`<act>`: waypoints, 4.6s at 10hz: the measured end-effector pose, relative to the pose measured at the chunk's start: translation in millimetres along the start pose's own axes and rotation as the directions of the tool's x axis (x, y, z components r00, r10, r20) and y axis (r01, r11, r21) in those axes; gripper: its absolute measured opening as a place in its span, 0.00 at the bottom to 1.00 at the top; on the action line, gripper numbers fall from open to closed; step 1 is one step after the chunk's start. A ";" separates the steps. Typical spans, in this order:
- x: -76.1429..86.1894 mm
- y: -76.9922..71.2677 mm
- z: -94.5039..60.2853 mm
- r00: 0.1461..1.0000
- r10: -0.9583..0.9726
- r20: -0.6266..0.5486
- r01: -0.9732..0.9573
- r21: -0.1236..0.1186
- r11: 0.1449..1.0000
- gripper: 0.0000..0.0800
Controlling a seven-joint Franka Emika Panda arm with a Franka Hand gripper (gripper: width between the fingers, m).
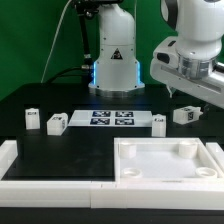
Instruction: Assemble one leg
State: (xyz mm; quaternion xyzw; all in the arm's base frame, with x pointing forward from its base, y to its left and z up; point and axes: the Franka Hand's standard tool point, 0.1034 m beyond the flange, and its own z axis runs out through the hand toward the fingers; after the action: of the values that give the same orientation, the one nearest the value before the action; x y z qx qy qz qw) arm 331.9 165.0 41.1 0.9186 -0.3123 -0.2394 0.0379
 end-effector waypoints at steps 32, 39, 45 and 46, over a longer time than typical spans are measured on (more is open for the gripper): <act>-10.1 7.5 32.0 0.892 -0.011 0.452 0.047 -0.069 0.996 0.81; -0.4 8.3 36.1 0.899 -0.023 0.436 0.051 -0.052 0.997 0.64; -3.2 8.1 32.7 0.891 -0.022 0.453 0.054 -0.057 0.997 0.37; -3.3 8.1 32.6 0.891 -0.022 0.453 0.054 -0.057 0.997 0.37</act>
Offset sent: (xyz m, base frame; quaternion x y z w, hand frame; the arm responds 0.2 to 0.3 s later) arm 0.0000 0.0000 0.0000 0.0000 0.0000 0.0000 1.0000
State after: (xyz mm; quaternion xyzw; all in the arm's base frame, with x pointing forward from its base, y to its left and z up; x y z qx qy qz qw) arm 310.0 163.1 15.4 0.8419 -0.2863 -0.4573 -0.0093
